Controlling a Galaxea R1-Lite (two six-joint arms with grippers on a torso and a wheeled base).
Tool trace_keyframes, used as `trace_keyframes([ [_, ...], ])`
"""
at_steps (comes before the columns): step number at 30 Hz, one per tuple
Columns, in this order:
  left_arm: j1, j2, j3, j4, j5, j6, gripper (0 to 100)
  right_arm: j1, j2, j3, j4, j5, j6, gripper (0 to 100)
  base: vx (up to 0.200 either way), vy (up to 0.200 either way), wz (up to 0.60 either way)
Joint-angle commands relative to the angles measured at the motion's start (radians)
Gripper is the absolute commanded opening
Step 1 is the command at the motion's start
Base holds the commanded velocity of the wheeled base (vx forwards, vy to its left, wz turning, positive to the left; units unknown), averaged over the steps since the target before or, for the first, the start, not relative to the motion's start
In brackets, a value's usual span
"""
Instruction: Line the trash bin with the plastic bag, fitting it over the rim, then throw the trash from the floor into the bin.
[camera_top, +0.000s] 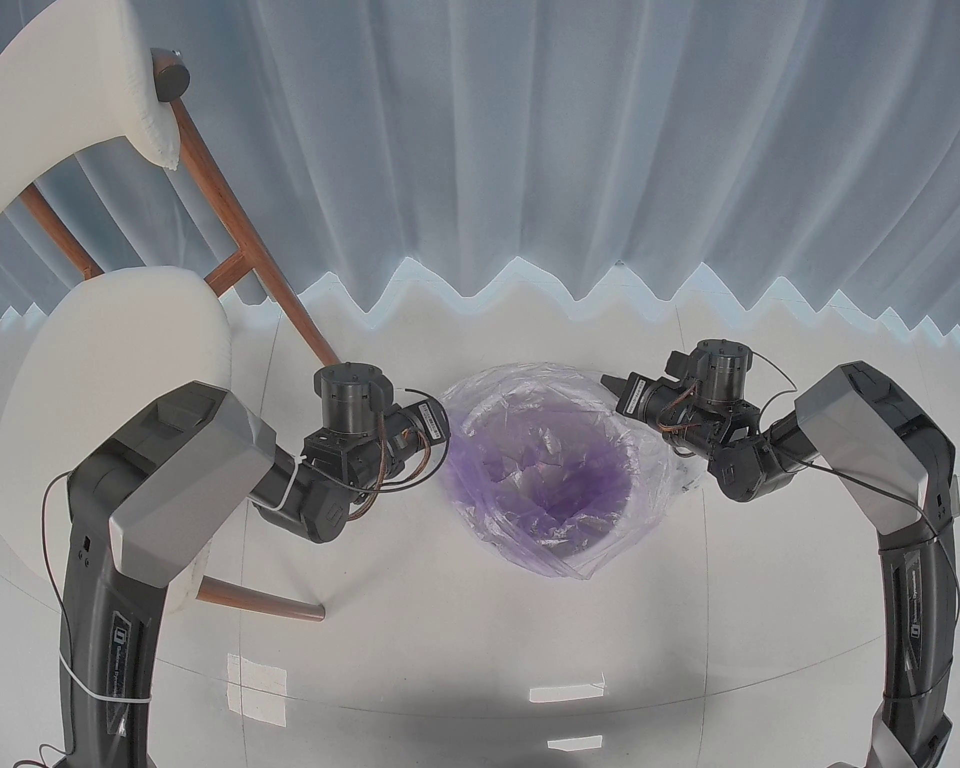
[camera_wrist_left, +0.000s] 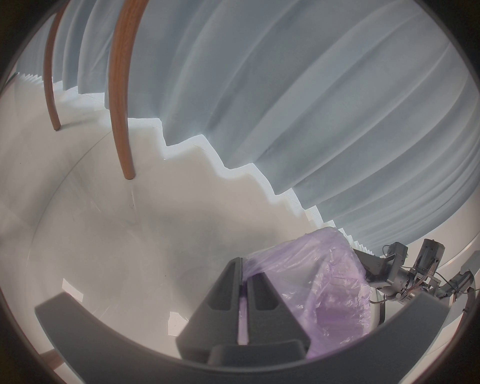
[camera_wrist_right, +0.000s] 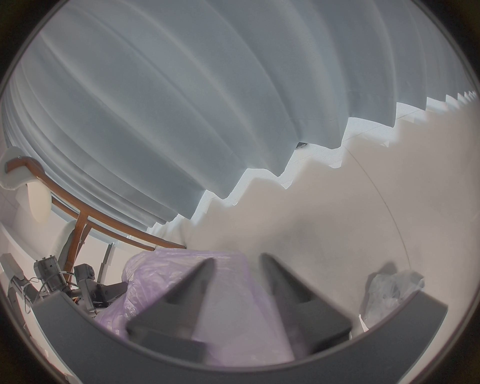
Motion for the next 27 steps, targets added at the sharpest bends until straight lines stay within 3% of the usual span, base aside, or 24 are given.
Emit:
trace_keyframes([
  [1, 0.009, 0.002, 0.000, 0.001, 0.003, -0.002, 0, -0.006, -0.019, 0.006, -0.007, -0.006, 0.001, 100, 0.000, 0.000, 0.00],
  [6, 0.029, -0.006, -0.006, -0.004, 0.005, -0.004, 0, -0.012, -0.109, 0.049, -0.004, -0.007, 0.066, 100, 0.000, 0.000, 0.00],
  [17, 0.029, -0.064, 0.009, 0.056, 0.003, -0.080, 0, -0.022, -0.239, 0.272, -0.071, -0.038, 0.075, 100, 0.000, 0.000, 0.00],
  [18, 0.026, -0.066, 0.009, 0.059, 0.003, -0.082, 100, -0.022, -0.247, 0.299, -0.096, -0.049, 0.075, 100, 0.000, 0.000, 0.00],
  [27, -0.002, -0.179, 0.119, 0.055, -0.003, -0.080, 100, -0.035, -0.332, 0.474, -0.183, -0.065, 0.070, 100, 0.000, 0.000, 0.00],
])
